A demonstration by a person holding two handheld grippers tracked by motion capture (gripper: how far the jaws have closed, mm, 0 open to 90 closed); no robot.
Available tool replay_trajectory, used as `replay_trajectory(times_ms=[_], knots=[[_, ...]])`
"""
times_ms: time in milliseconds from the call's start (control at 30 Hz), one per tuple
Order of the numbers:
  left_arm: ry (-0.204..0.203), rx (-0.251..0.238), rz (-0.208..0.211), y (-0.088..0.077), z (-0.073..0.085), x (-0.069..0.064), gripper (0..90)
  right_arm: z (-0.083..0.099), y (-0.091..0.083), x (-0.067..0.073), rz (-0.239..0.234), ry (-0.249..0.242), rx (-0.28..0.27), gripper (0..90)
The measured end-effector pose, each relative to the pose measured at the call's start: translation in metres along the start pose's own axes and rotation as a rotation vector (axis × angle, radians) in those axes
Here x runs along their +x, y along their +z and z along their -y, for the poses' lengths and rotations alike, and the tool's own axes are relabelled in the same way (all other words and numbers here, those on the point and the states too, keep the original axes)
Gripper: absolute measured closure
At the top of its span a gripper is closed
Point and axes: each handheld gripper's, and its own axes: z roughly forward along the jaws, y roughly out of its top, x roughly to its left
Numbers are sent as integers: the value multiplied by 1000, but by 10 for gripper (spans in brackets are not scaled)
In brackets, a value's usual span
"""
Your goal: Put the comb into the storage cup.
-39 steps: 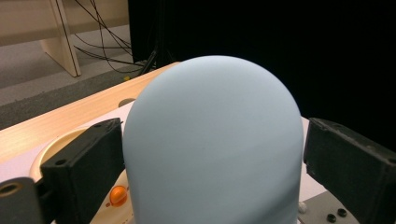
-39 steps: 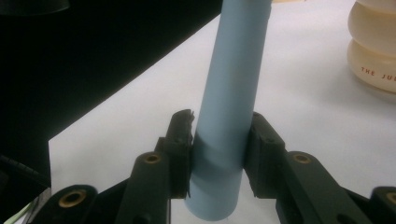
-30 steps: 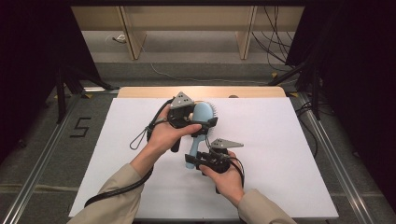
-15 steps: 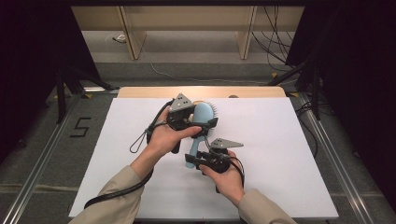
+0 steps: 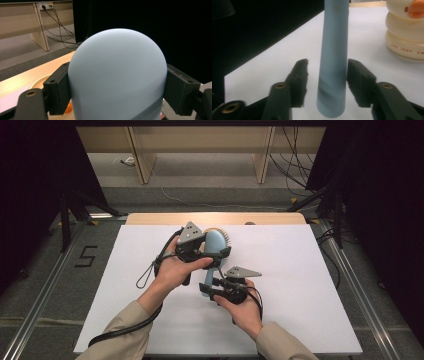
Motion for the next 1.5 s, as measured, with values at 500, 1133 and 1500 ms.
replay_trajectory(times_ms=[500,1133,1500], knots=[[29,-45,-57,-8,-5,7,194,-4,-5,-1,33,-136,-27,170],[37,-92,-158,-18,-9,16,194,-3,-24,-12,79,-178,-46,154],[33,-114,-216,-21,-10,19,194,-2,-38,-21,113,-196,-51,152]])
